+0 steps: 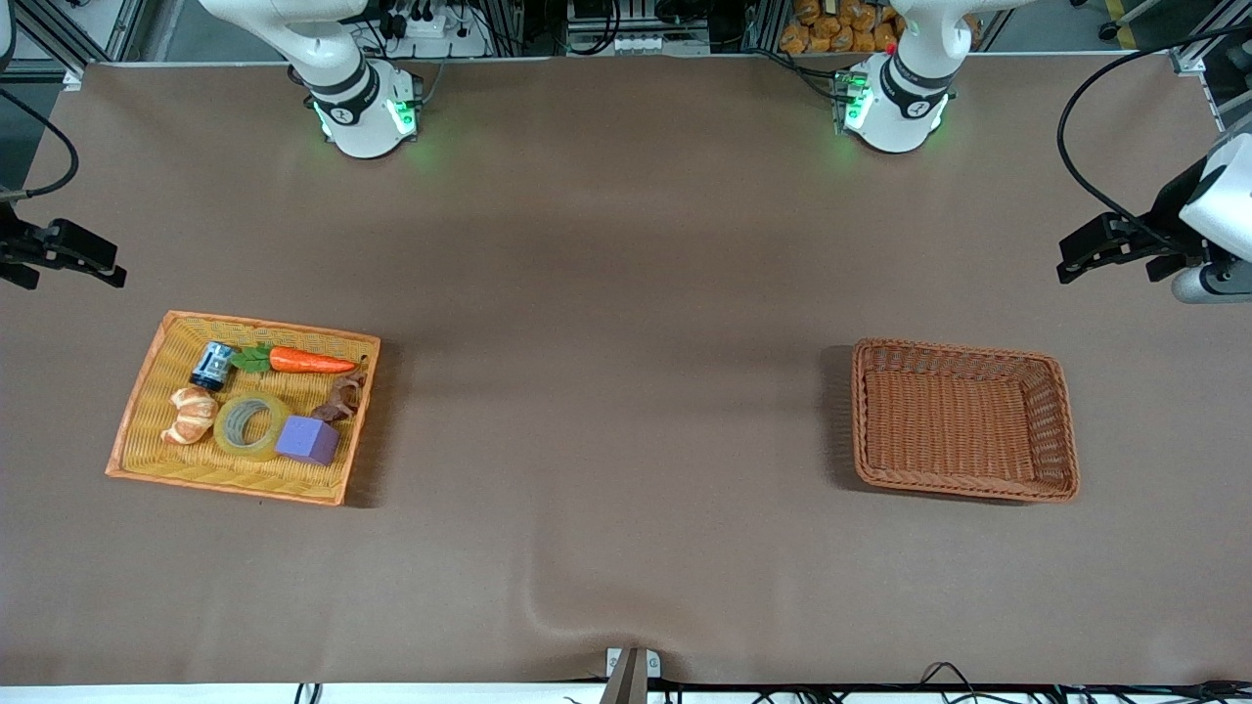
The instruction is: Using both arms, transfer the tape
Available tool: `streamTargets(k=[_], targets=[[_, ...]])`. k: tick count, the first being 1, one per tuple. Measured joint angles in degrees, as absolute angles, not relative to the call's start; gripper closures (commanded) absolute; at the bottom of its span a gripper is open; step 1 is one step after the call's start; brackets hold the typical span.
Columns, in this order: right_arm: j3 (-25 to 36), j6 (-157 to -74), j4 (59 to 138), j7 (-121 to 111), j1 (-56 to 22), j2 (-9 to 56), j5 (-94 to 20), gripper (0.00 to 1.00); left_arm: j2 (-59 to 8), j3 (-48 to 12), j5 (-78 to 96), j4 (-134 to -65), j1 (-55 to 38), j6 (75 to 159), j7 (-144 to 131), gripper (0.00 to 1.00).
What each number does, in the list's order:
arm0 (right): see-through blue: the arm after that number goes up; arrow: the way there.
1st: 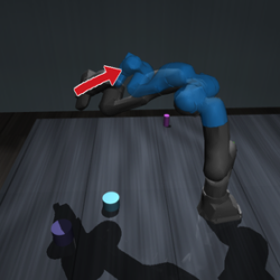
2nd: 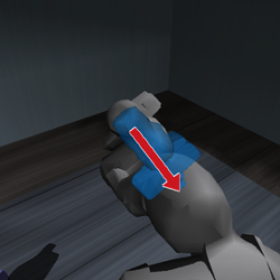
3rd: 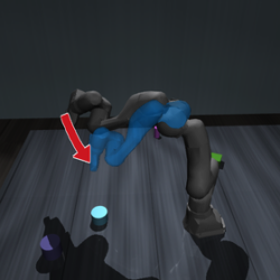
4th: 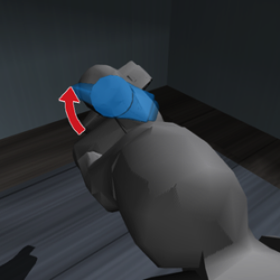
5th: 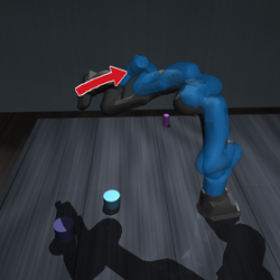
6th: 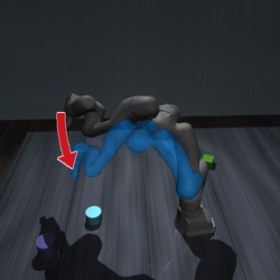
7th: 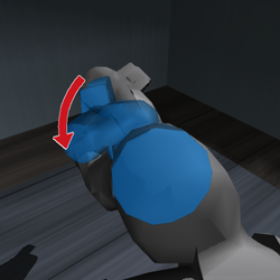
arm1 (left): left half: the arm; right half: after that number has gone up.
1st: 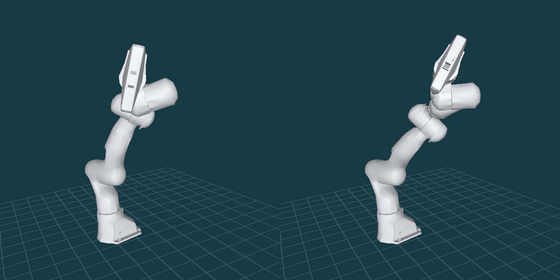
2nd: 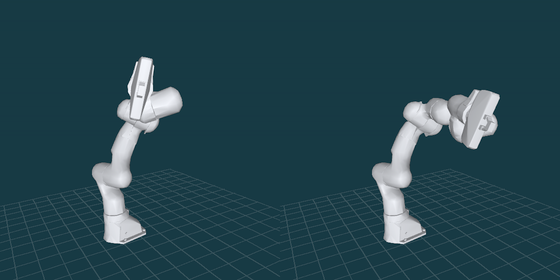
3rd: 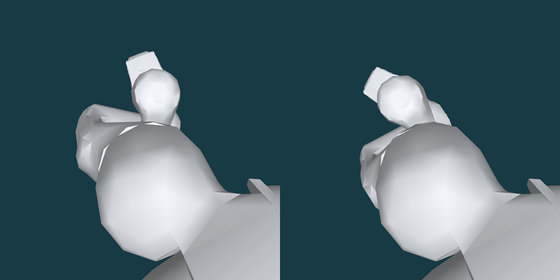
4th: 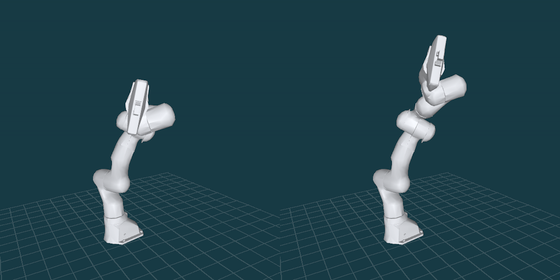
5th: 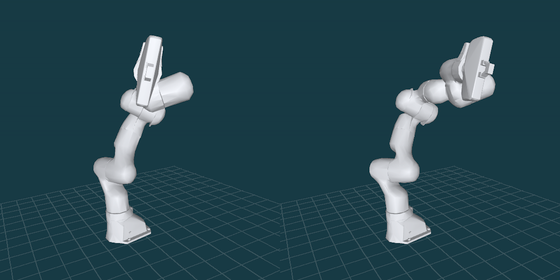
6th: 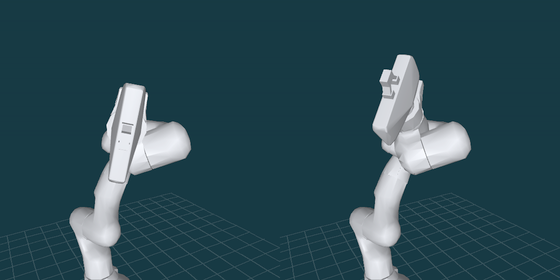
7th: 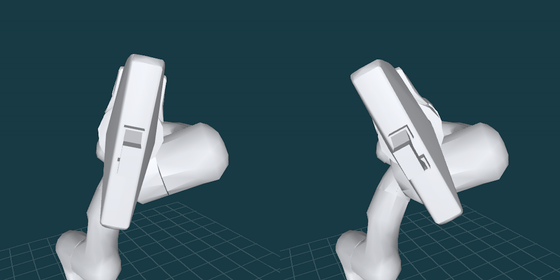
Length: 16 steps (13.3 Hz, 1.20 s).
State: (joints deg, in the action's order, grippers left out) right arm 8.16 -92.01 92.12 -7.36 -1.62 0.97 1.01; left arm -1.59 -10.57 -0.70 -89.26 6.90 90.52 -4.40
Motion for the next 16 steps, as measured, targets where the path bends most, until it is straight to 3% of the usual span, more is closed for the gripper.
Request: streamTargets(k=[13,16], targets=[[8.17,-92.07,93.88,0.49,-1.56,2.35,0.97,0.00,-3.74,-11.70,-0.71,-88.24,6.50,88.76,-4.95,0.00],[7.82,-106.18,103.76,-1.39,-1.80,5.52,0.59,0.00,-5.04,-11.74,-0.71,-88.20,5.69,88.76,-5.09,0.00]])
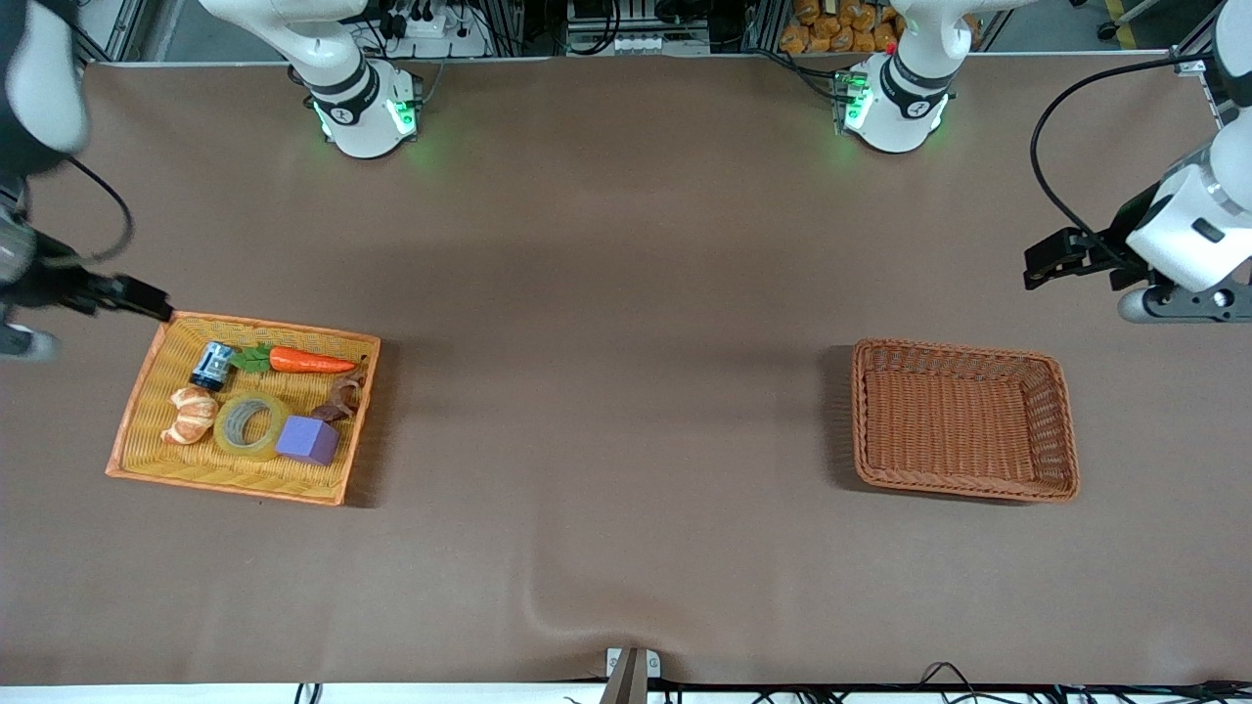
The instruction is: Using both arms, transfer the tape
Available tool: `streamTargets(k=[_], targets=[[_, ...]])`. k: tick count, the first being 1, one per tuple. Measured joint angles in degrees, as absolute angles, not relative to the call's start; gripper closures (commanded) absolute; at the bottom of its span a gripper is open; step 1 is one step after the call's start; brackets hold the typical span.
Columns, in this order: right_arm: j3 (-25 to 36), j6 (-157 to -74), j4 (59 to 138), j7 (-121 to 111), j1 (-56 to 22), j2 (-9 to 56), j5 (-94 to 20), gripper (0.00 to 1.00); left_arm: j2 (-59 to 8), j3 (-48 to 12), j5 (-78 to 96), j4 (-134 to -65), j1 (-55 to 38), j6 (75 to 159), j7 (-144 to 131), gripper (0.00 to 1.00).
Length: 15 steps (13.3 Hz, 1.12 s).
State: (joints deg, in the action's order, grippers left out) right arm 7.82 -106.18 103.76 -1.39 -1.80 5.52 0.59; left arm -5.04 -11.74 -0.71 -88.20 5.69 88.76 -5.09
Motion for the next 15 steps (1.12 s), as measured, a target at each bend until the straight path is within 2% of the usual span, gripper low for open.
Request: streamTargets(k=[2,4,7,12,13,14,15], targets=[[7.62,-116.57,109.75,-4.65,-2.40,9.61,0.06,0.00,-5.85,-11.78,-0.71,-88.17,5.45,88.82,-5.34,0.00],[7.56,-124.02,112.10,-12.36,-2.69,15.57,-0.94,0.00,-6.64,-11.86,-0.66,-88.11,5.02,89.50,-5.35,0.00],[7.55,-129.45,112.12,-20.77,-2.74,23.44,-4.04,0.00,-8.33,-12.00,0.30,-88.00,2.91,91.48,-5.47,0.00],[7.75,-139.58,111.74,-33.19,-2.62,29.99,-4.36,0.00,-10.31,-12.14,0.37,-87.33,1.00,92.43,-5.67,0.00],[7.87,-140.30,111.57,-33.67,-2.50,30.85,-4.36,0.07,-10.42,-12.14,0.37,-87.29,0.78,92.43,-5.67,0.00],[7.98,-140.72,111.48,-34.05,-2.35,31.37,-4.36,0.32,-10.54,-12.15,0.38,-87.27,0.57,92.43,-5.68,0.00],[8.09,-140.86,111.41,-34.21,-2.26,31.67,-4.37,0.72,-10.65,-12.15,0.39,-87.23,0.32,92.43,-5.67,0.00]])
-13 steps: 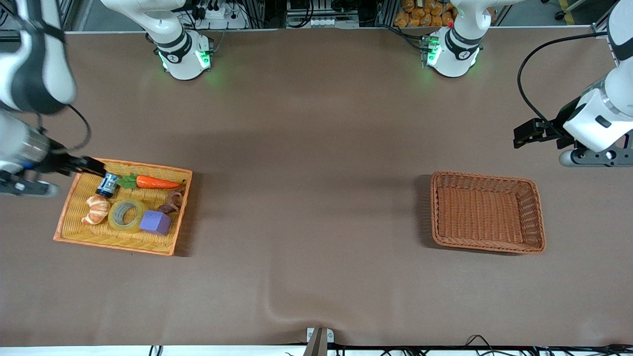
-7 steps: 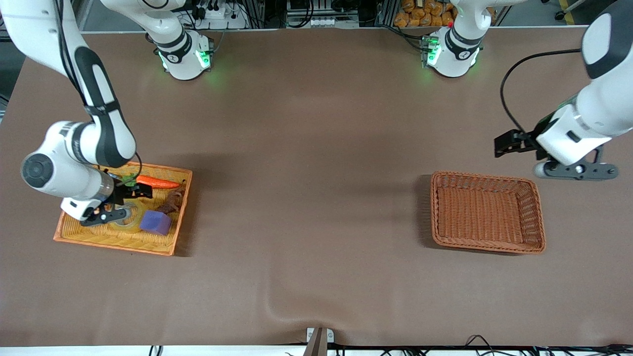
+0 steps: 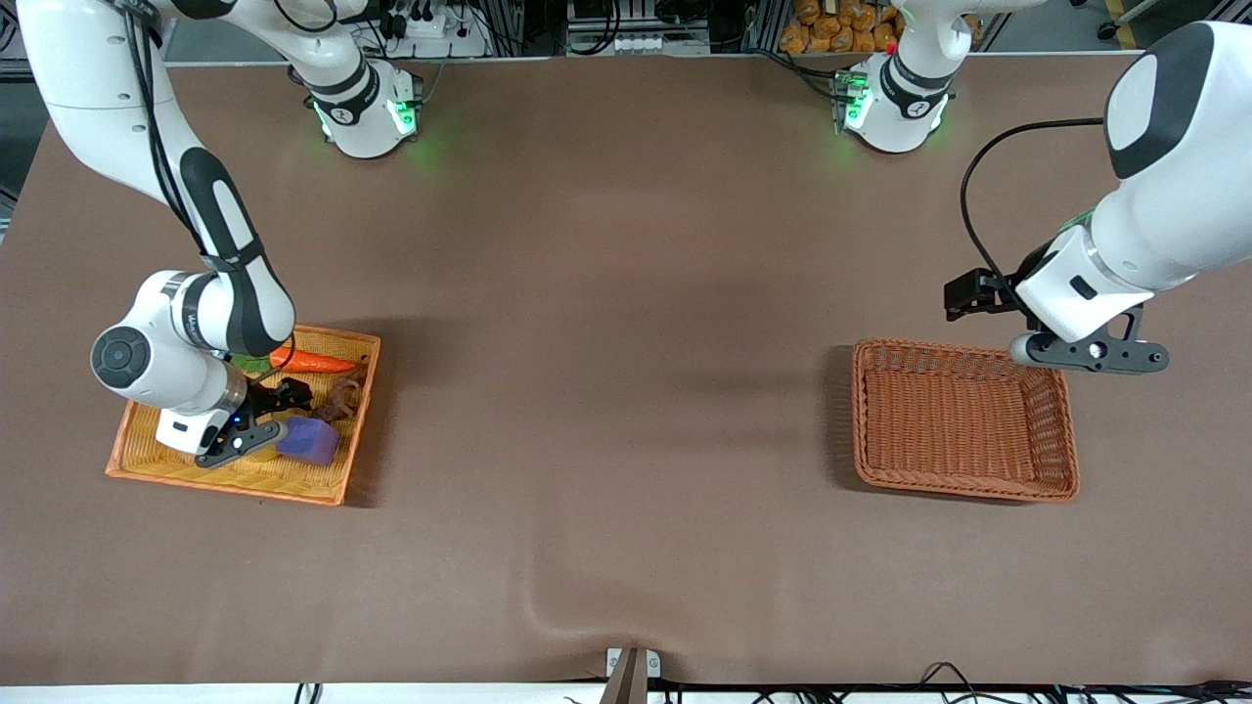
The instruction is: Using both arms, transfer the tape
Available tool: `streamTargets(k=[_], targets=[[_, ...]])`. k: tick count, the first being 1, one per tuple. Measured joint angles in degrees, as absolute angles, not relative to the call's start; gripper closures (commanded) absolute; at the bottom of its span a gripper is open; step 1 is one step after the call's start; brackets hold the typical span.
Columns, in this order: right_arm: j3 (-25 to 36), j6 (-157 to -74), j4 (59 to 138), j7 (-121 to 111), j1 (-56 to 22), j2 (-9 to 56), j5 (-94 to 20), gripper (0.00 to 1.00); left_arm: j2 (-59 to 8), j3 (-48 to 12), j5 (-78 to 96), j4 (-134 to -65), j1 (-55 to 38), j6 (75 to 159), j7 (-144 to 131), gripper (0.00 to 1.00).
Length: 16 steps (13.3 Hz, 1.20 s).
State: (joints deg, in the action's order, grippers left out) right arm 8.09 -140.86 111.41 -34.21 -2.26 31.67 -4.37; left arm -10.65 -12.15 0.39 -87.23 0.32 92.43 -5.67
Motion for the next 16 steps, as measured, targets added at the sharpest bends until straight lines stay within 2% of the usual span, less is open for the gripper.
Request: streamTargets(k=[1,4,6,8,12,14,16], targets=[[8.14,-140.88,111.38,-34.33,-2.19,31.86,-4.38,1.00,-10.71,-12.15,0.39,-87.21,0.10,92.43,-5.67,0.00],[8.14,-140.64,111.23,-34.38,-2.18,31.94,-4.39,1.00,-10.74,-12.15,0.39,-87.17,-0.05,92.43,-5.67,0.00],[8.09,-137.34,109.81,-34.56,-2.25,31.63,-4.39,1.00,-10.74,-12.15,0.39,-87.13,-0.05,92.43,-5.68,0.00],[8.15,-127.90,105.71,-37.65,-2.22,29.45,-4.43,1.00,-10.81,-12.15,0.40,-87.11,-0.05,92.43,-5.67,0.00],[7.65,-106.20,91.18,-40.68,-3.48,23.45,-5.15,1.00,-11.30,-12.15,0.40,-87.11,-0.07,92.43,-5.67,0.00],[7.24,-102.65,86.72,-35.77,-7.54,22.83,-5.89,1.00,-11.55,-12.16,0.52,-87.11,-0.08,92.43,-5.68,0.00],[6.88,-102.69,86.22,-24.16,-15.18,23.33,-7.69,1.00,-11.59,-12.19,1.35,-87.10,-0.10,92.43,-5.67,0.00]])
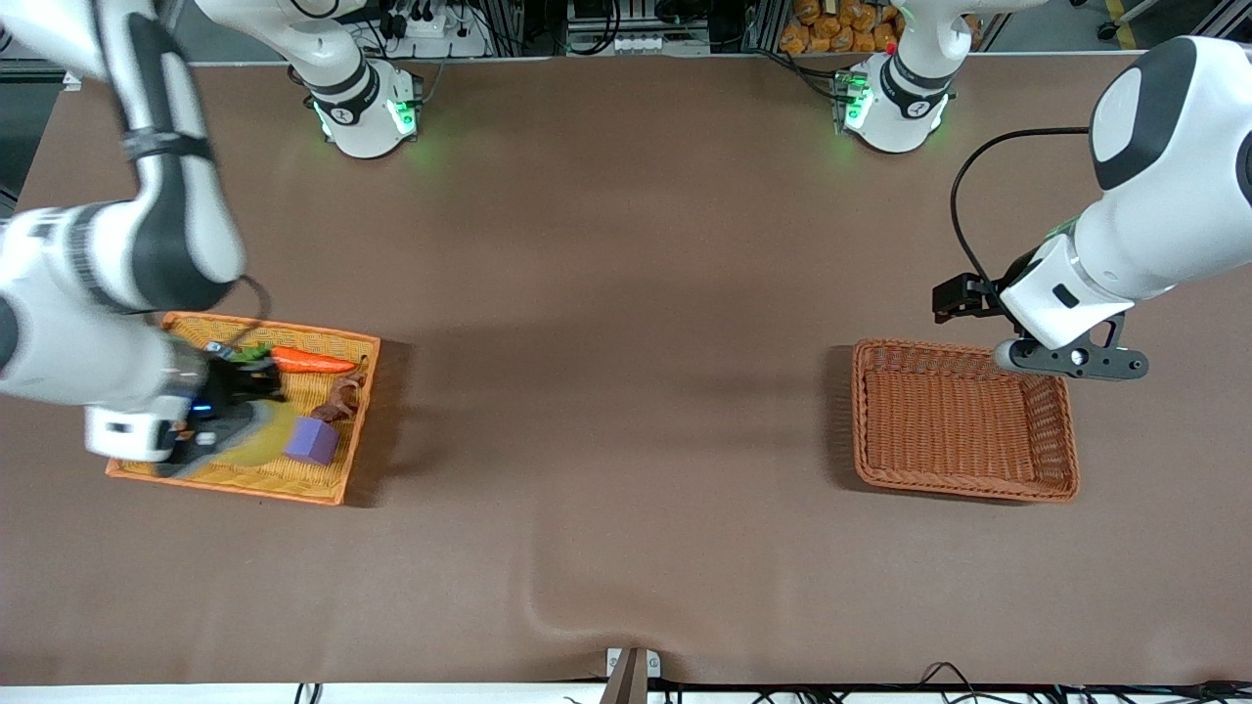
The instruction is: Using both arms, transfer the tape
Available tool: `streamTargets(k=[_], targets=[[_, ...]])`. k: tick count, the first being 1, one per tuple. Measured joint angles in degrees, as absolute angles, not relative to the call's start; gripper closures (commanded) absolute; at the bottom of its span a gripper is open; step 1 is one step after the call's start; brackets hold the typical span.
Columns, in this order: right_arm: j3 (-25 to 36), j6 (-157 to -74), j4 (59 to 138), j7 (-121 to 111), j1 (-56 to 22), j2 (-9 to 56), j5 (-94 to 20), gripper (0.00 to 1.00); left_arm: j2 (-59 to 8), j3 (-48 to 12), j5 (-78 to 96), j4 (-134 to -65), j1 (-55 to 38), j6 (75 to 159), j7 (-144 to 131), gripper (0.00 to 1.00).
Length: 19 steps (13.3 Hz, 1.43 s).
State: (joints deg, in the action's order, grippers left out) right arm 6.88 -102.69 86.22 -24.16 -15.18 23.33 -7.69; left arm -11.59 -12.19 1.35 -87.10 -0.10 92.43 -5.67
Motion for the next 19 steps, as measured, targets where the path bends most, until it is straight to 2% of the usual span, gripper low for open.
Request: streamTargets(k=[3,5,7,11,12,13,14,17,19], targets=[[6.50,-106.78,85.02,-3.45,-29.07,25.74,-10.22,1.00,-11.60,-12.27,1.51,-87.09,-0.14,92.43,-5.67,0.00],[6.46,-108.82,80.97,10.18,-37.66,29.38,-10.27,1.00,-11.60,-12.30,1.82,-87.07,-0.16,92.43,-5.68,0.00],[6.49,-110.52,75.78,17.15,-44.49,35.52,-10.28,1.00,-11.60,-12.33,3.11,-87.04,-0.17,92.43,-5.68,0.00],[6.54,-124.28,71.35,28.77,-51.80,49.52,-10.31,1.00,-11.66,-12.39,3.53,-87.02,-0.23,92.43,-5.68,0.00],[6.47,-125.31,70.76,29.62,-52.37,51.70,-10.33,0.93,-11.68,-12.42,3.55,-87.02,-0.41,92.43,-5.67,0.00],[6.23,-125.41,70.25,30.19,-52.62,53.10,-10.34,0.61,-11.70,-12.43,3.55,-87.03,-0.67,92.43,-5.67,0.00],[6.29,-124.99,69.49,30.65,-52.65,53.49,-10.29,0.01,-11.74,-12.45,3.55,-87.03,-0.88,92.43,-5.67,0.00],[6.72,-123.28,67.42,31.48,-50.46,52.07,-10.38,0.00,-11.90,-12.48,3.56,-87.04,-1.49,92.43,-5.68,0.00],[8.35,-116.87,66.62,31.49,-48.43,48.84,-10.38,0.00,-12.13,-12.51,3.56,-87.05,-2.15,92.43,-5.67,0.00]])
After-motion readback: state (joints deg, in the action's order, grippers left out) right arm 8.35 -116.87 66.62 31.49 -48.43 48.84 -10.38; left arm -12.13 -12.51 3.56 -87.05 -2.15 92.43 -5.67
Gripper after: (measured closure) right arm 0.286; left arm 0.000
